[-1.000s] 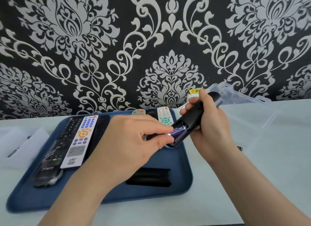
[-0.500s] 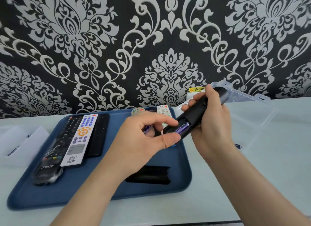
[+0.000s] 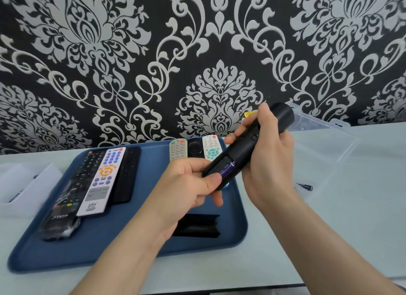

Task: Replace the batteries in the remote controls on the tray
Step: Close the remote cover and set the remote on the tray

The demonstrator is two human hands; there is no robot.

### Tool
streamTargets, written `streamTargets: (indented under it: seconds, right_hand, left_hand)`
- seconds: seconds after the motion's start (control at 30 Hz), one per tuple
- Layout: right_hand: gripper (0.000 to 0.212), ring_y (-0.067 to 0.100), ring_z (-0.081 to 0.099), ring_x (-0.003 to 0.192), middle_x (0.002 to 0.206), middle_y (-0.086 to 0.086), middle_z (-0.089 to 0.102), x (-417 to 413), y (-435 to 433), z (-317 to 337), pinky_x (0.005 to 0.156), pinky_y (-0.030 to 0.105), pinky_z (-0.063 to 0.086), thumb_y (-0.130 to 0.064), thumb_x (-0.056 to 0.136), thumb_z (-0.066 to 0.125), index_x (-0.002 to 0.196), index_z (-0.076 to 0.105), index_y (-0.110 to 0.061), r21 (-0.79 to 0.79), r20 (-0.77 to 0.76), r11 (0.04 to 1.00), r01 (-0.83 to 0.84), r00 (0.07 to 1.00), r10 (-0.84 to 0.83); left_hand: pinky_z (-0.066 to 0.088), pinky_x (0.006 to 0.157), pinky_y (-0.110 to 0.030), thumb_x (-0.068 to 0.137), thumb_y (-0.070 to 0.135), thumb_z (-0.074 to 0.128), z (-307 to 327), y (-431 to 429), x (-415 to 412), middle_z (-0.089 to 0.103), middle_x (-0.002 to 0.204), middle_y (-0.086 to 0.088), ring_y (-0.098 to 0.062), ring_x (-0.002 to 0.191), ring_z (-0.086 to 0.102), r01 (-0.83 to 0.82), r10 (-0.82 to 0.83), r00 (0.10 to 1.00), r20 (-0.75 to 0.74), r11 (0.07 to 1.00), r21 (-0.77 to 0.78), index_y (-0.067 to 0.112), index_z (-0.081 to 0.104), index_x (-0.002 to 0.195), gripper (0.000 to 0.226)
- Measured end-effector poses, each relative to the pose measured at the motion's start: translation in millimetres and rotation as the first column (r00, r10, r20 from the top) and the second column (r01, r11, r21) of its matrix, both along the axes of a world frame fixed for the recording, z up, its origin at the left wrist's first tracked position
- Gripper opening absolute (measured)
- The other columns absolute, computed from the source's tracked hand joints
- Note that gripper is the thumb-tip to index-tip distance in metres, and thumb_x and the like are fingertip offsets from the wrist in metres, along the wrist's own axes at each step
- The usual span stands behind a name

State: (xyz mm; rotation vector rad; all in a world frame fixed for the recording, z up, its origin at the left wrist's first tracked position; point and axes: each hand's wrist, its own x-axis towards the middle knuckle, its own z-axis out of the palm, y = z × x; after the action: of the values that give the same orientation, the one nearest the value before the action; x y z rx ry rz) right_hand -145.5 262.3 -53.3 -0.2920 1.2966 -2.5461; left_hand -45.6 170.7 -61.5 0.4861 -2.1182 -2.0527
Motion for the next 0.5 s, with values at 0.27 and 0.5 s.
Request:
streamTargets:
  seconds: [0.27, 0.5]
  right_hand:
    - [0.015, 0.016, 0.062, 0.079, 0.078, -0.002, 0.064, -26.6, 16.7, -3.6, 0.077, 0.036, 0.053, -0.004, 0.086, 0.068, 0.092, 0.064, -0.018, 0.22, -0.186, 0.96, -0.172, 0.959, 0.214]
    - [0.029, 0.014, 0.052, 0.081, 0.077, -0.013, 0.058, -16.9, 16.1, -7.3, 0.079, 0.037, 0.043, -0.061, 0.083, 0.051, 0.084, 0.06, -0.034, 0.756, -0.615, 0.386, 0.53, 0.371, 0.696]
  left_hand:
    - [0.035, 0.048, -0.017, 0.093, 0.002, 0.055, 10.1, -34.8, 9.7, 0.059, 0.059, -0.01, -0.004, 0.042, 0.042, -0.078, 0.094, 0.995, 0.043, 0.953, -0.293, 0.016, 0.065, 0.083, 0.02]
    - [0.045, 0.064, -0.028, 0.088, 0.024, 0.063, 2.1, -43.1, 9.9, 0.063, 0.066, 0.009, -0.009, 0.065, 0.056, -0.047, 0.15, 0.988, 0.042, 0.542, -0.839, 0.033, 0.063, 0.085, 0.009]
